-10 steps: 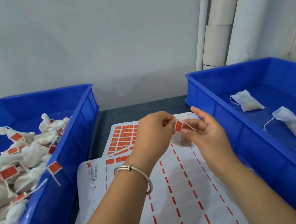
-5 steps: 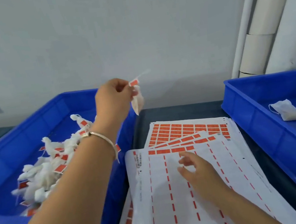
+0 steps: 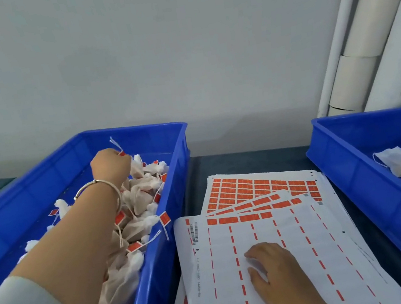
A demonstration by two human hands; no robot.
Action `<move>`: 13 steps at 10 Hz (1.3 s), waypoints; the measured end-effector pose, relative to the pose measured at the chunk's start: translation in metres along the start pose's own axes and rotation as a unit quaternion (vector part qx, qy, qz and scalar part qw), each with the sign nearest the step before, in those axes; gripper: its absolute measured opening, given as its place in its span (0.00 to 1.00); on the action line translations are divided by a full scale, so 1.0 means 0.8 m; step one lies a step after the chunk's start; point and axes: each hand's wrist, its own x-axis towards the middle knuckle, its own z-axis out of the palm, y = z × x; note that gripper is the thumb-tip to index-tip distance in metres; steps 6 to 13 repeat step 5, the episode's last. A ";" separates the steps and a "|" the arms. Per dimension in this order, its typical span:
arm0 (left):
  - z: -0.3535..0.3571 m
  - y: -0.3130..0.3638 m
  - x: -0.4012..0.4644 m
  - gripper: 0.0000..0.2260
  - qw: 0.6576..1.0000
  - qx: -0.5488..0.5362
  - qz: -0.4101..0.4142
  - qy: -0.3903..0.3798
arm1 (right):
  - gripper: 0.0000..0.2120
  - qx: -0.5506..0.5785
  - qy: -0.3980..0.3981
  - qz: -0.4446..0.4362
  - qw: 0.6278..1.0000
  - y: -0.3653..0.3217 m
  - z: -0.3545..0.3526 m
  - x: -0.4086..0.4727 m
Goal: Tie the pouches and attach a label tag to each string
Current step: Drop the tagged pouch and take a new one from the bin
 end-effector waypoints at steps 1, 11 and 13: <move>0.008 -0.011 0.011 0.10 0.999 -0.017 -0.047 0.012 | 0.19 -0.017 0.010 -0.015 1.000 0.003 0.004 0.005; -0.014 0.006 0.000 0.06 0.999 -0.018 0.003 -0.033 | 0.16 -0.020 0.003 -0.013 1.000 0.001 0.002 0.007; -0.014 0.006 0.000 0.06 0.999 -0.018 0.003 -0.033 | 0.16 -0.020 0.003 -0.013 1.000 0.001 0.002 0.007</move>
